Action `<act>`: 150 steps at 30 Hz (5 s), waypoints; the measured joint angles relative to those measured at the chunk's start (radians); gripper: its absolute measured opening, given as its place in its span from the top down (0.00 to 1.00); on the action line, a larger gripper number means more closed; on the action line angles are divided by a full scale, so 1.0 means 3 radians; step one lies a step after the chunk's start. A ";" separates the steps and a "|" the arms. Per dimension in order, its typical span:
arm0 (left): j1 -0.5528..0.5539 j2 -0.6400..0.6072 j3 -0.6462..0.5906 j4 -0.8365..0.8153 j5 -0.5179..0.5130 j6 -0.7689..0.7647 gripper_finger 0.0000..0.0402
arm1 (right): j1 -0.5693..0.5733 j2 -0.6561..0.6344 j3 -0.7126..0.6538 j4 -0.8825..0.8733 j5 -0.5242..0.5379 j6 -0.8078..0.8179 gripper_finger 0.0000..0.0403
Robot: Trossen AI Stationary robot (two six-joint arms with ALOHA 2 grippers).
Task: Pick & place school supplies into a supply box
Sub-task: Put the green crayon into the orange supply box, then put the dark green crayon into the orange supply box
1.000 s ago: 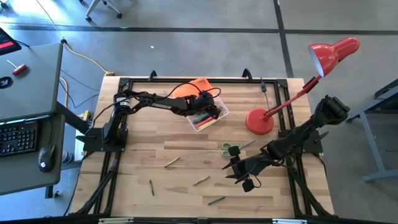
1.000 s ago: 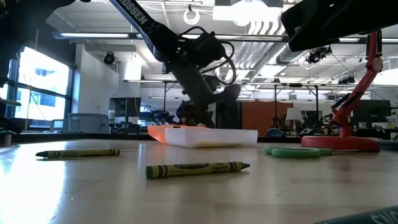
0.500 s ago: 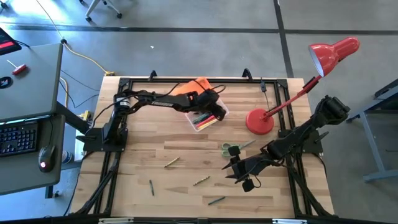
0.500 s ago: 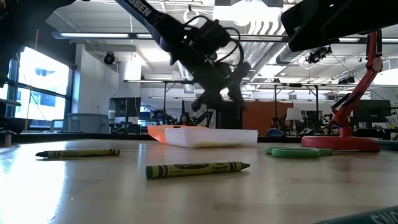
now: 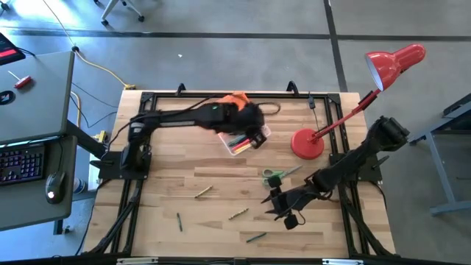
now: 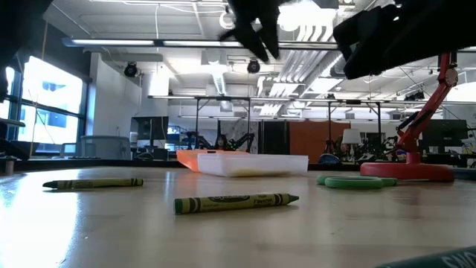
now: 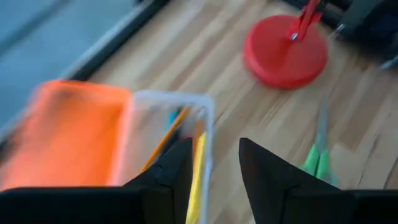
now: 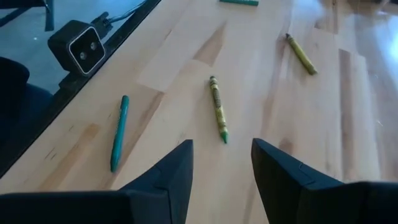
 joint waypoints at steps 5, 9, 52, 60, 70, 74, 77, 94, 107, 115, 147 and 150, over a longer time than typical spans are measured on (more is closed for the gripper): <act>-0.0607 -0.0302 0.0446 -0.0915 -0.0774 -0.0436 0.60 | 0.0012 0.0493 0.0000 0.0822 -0.0261 -0.0374 0.65; -0.1154 -0.0529 0.0576 -0.1228 -0.1298 -0.0805 0.60 | -0.0100 0.0851 0.0000 0.1521 -0.0433 -0.0598 0.65; -0.2203 -0.0733 0.0582 -0.1231 -0.2003 -0.1068 0.60 | -0.0783 0.1580 0.0453 0.1736 0.0317 -0.1519 0.96; -0.2205 -0.0733 0.0582 -0.1285 -0.1924 -0.1060 0.60 | -0.1546 0.0952 0.0260 0.1182 0.0138 -0.2039 0.98; -0.2203 -0.0733 0.0580 -0.1343 -0.1867 -0.1059 0.60 | -0.2564 0.0867 0.0047 0.1395 -0.0719 -0.2424 0.95; -0.2203 -0.0733 0.0580 -0.1345 -0.2009 -0.1058 0.60 | -0.2697 0.0953 0.0087 0.1301 -0.0788 -0.2461 0.96; -0.2203 -0.0733 0.0580 -0.1343 -0.2028 -0.1058 0.60 | -0.2723 0.0981 0.0092 0.1210 -0.0842 -0.2411 0.95; -0.2558 -0.0598 -0.0003 -0.1674 -0.1991 -0.2376 0.60 | -0.2507 0.0941 0.0089 0.1219 -0.0729 -0.1659 0.75; -0.3143 -0.0565 -0.1578 -0.1832 -0.0669 -0.6156 0.60 | -0.1842 0.0939 0.0085 0.1473 -0.0668 -0.1652 0.74; -0.3139 -0.0515 -0.1724 -0.1426 -0.0356 -0.6124 0.60 | -0.1715 0.0939 0.0085 0.1474 -0.0658 -0.1710 0.74; -0.3018 0.0302 -0.1778 -0.1140 0.1160 -0.6339 0.60 | -0.1715 0.0939 0.0086 0.1474 -0.0663 -0.1635 0.74; -0.3007 0.0302 -0.1780 -0.1200 0.1253 -0.6341 0.60 | -0.1715 0.0939 0.0086 0.1472 -0.0663 -0.1635 0.74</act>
